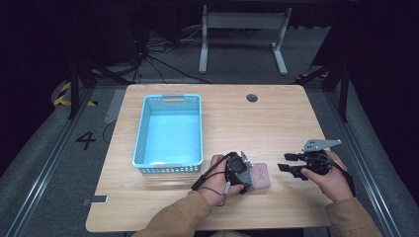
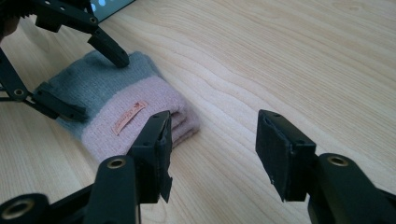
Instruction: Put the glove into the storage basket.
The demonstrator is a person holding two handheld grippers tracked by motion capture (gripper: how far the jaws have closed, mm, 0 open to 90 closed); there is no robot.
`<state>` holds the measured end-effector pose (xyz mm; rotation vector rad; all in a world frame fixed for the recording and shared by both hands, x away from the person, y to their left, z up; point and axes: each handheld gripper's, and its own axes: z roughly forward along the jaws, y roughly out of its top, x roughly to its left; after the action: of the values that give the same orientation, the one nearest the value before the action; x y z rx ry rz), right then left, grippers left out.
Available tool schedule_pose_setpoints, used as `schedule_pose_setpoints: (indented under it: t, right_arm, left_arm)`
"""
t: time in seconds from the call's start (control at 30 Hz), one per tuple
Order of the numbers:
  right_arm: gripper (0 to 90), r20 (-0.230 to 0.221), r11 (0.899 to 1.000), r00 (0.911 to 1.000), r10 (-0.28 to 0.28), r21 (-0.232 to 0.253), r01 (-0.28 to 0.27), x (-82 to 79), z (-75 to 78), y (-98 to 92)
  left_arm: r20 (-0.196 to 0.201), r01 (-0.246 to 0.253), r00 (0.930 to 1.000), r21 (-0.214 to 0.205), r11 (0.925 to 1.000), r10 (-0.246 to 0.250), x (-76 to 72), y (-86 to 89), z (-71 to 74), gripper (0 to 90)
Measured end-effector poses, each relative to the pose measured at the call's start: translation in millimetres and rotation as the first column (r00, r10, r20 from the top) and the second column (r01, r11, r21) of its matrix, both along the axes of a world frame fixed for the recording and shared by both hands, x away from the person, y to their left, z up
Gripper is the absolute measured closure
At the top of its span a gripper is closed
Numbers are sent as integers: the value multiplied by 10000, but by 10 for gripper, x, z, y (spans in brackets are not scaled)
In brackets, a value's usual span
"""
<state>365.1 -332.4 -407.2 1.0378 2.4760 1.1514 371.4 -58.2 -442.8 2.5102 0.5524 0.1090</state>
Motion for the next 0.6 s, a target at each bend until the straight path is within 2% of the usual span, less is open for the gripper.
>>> schedule_pose_setpoints:
  t: [0.1,0.27,0.37,0.4,0.47,0.5,0.6]
  right_arm:
    - [463,14,10000,10000,-20,59,20,3,-1,-4]
    - [462,42,9998,9999,-145,135,144,6,5,-19]
    - [462,27,9997,9998,-178,195,177,6,7,-21]
    - [462,38,9996,9998,-190,210,190,5,10,-23]
    - [462,75,9994,9998,-211,261,209,2,17,-26]
    - [462,75,9994,9998,-211,261,209,2,17,-26]
    - [462,119,9993,9997,-234,303,231,0,23,-26]
  left_arm:
    - [-78,20,10000,33,10000,-20,12,-9,-14,246]
    - [-278,12,9996,-206,9998,-18,17,-14,-52,255]
    - [-385,10,9993,-126,9999,-15,8,-18,-46,273]
    - [-338,59,9994,-146,9999,-64,7,-21,-46,289]
    - [-451,159,9988,-105,9998,-164,-13,-32,-29,397]
    - [-499,206,9985,-93,9997,-211,-29,-41,-22,397]
    - [-603,398,9974,-44,9992,-400,-65,-67,-6,526]
